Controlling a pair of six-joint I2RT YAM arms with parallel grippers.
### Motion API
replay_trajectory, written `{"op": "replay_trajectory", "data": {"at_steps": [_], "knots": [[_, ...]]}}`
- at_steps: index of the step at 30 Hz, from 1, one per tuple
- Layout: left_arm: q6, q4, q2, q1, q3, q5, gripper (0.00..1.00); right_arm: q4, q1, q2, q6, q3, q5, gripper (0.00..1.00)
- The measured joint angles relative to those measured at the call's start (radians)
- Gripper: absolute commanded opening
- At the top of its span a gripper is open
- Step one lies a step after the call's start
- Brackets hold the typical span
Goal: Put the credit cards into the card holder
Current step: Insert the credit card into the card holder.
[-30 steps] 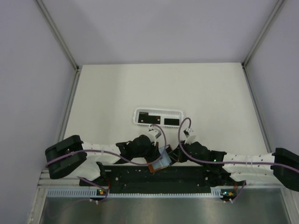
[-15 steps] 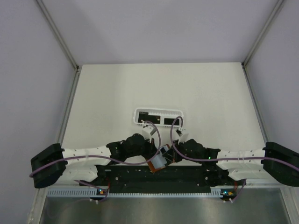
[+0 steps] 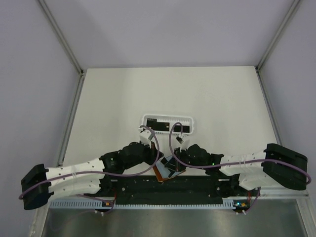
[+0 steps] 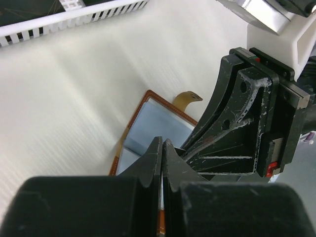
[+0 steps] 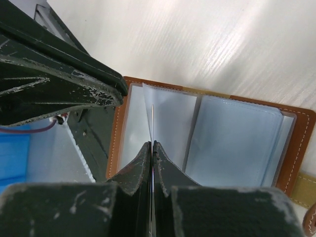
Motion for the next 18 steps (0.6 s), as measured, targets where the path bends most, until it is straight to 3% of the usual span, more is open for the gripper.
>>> {"op": "replay_trajectory", "data": {"at_steps": [18], "knots": [[-0.039,0.016,0.108,0.0,-0.052,0.047,0.0,0.048,0.0,0.154,-0.007,0.047,-0.057,0.0]]}}
